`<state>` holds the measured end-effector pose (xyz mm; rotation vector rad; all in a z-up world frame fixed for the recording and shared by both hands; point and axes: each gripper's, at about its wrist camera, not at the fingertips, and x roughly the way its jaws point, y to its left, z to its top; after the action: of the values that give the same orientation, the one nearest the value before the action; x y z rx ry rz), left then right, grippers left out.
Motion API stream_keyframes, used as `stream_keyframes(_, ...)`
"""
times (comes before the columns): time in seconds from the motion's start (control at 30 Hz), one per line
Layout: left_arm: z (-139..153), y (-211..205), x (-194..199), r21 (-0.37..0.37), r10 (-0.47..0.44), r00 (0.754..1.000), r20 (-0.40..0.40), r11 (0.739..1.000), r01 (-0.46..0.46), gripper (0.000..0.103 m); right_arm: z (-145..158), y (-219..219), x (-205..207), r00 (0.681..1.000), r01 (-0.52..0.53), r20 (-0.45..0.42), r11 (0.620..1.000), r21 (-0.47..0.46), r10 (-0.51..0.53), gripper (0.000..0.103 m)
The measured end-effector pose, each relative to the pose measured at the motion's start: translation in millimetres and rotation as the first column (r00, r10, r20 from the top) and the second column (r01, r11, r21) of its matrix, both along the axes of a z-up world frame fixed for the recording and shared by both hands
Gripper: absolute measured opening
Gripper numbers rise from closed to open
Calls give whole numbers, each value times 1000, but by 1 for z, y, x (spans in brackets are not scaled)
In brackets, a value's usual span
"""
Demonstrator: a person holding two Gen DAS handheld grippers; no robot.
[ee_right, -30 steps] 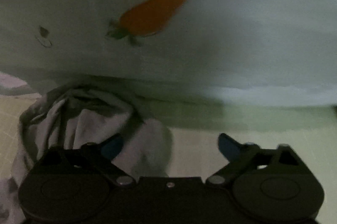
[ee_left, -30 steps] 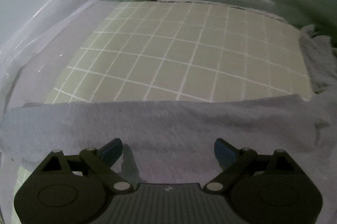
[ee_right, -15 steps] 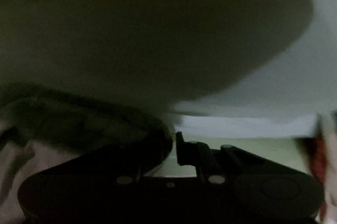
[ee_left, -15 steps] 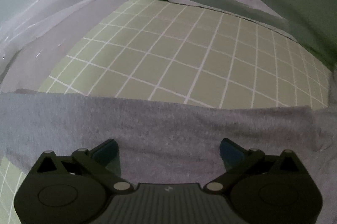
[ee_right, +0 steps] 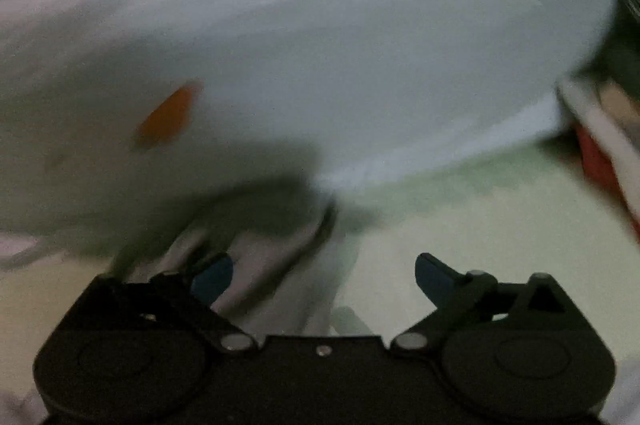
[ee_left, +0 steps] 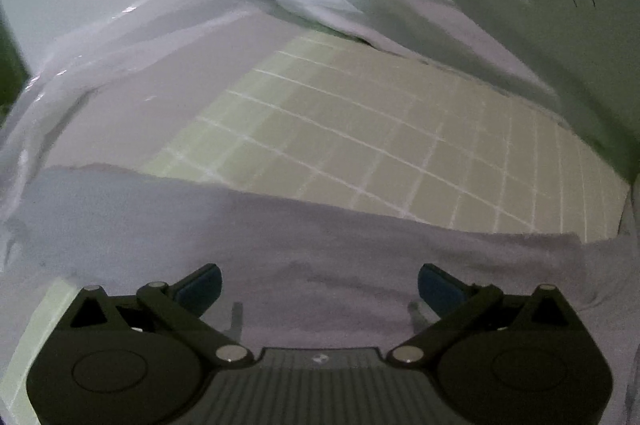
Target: Fold clothes
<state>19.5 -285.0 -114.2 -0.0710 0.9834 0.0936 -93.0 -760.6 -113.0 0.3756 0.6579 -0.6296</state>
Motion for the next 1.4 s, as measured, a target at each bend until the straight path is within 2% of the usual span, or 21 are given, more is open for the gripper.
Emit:
stream_keyframes(0.2,8,50,-32,7,61,998,25,998,-61,103,-25,101,-66,994,-37,-96,991,130,50,99)
stream_keyframes(0.33,7,96,-44,2,134,991,12,991,-134,103,-30,154,-88,981,-83,-165,991,109,101,99)
stream_keyframes(0.4,8,118,-49,5,170,985,7,985,-170,103,-31,175,-95,976,-78,-198,993,87,94,100)
stream_keyframes(0.5,3,155,-54,8,174,985,19,985,-174,103,-34,192,-98,972,-44,-229,997,63,58,100)
stream_keyframes(0.63,-10,201,-44,24,194,981,-31,981,-193,101,-41,215,-106,968,49,-247,998,26,-42,102)
stream_keyframes(0.8,-17,233,-31,0,181,983,-27,984,-181,97,-47,243,-119,972,128,-210,989,80,-109,102)
stream_keyframes(0.93,-19,253,-17,-15,213,977,-19,977,-213,93,-53,271,-122,969,136,-219,986,95,-112,102)
stream_keyframes(1.07,-23,268,-5,-40,246,969,-25,968,-247,90,-59,296,-130,962,113,-257,992,56,-95,103)
stream_keyframes(1.17,-28,273,0,-59,259,966,-28,964,-260,89,-57,303,-136,961,105,-264,993,59,-86,103)
stream_keyframes(1.23,-29,270,-1,-47,239,971,-19,970,-239,83,-57,306,-140,959,110,-269,992,62,-89,103)
stream_keyframes(1.3,-30,265,-1,-26,204,979,-12,978,-205,70,-56,309,-144,957,116,-275,991,66,-93,103)
stream_keyframes(1.33,-31,262,-1,-26,190,982,-13,981,-191,61,-55,310,-147,956,117,-279,991,68,-93,103)
stream_keyframes(1.37,-32,261,0,-33,176,984,-17,984,-176,45,-55,311,-149,955,117,-283,991,70,-93,103)
stream_keyframes(1.4,-32,261,-1,-42,170,985,-13,984,-171,36,-55,312,-151,955,116,-284,991,72,-91,103)
